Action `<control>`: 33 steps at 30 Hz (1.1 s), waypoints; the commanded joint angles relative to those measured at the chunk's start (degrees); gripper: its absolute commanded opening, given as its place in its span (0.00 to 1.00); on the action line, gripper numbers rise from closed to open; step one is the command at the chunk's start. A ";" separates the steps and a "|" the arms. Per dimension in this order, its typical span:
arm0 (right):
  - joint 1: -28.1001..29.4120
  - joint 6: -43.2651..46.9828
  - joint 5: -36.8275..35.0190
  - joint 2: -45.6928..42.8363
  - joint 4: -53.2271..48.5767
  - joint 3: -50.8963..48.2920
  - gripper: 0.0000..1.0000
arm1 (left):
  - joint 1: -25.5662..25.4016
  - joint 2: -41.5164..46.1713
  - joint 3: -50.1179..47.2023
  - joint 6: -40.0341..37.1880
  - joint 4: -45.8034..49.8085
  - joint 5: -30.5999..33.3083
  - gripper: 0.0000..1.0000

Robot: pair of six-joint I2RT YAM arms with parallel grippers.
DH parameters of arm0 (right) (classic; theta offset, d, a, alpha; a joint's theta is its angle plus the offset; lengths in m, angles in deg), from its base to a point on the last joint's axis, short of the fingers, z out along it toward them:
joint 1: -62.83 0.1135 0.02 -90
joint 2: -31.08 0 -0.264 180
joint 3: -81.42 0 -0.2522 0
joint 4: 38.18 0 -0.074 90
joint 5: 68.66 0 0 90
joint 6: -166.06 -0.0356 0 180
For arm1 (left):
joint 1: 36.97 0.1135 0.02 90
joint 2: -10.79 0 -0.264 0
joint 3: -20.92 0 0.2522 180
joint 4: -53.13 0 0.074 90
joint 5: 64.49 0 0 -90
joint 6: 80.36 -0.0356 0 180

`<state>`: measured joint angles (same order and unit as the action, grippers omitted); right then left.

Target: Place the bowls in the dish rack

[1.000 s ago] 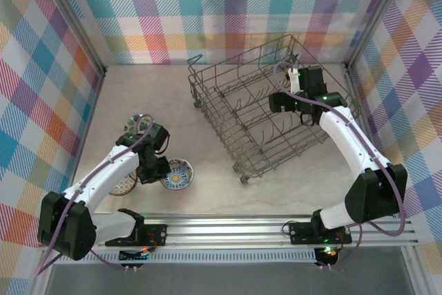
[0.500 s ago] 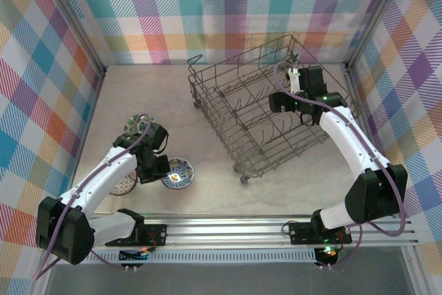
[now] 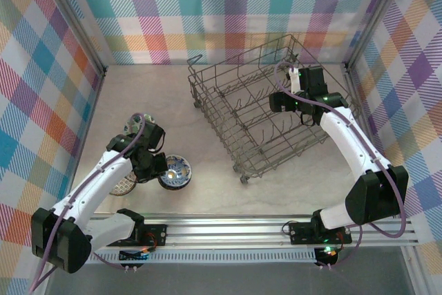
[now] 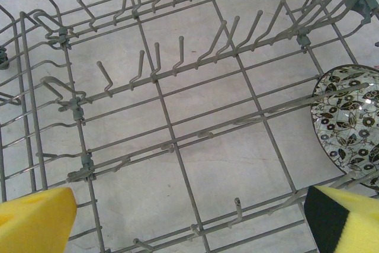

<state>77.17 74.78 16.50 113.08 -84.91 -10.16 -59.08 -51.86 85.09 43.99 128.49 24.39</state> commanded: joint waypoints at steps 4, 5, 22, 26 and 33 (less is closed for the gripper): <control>0.17 -0.91 1.36 -1.39 0.81 0.14 0.99 | -0.65 3.60 2.77 1.15 0.28 -0.76 0.00; 0.16 -0.92 1.43 -1.40 0.74 0.23 0.99 | -0.66 4.03 3.30 1.15 0.46 -0.81 0.00; 0.33 -0.53 10.17 0.39 -4.15 6.76 0.96 | -0.66 2.77 24.71 -4.50 -4.51 1.12 0.00; 0.33 0.09 13.80 0.97 -5.58 9.82 0.91 | -0.71 -1.79 32.53 -7.83 -8.19 0.05 0.00; 0.45 -0.93 26.41 2.21 -6.24 16.89 0.76 | -2.51 -9.93 41.44 -10.17 -17.38 -3.02 0.00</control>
<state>77.20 74.39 34.91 114.69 -90.40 3.63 -60.22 -60.19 123.19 36.01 118.85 23.88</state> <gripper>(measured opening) 0.769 0.050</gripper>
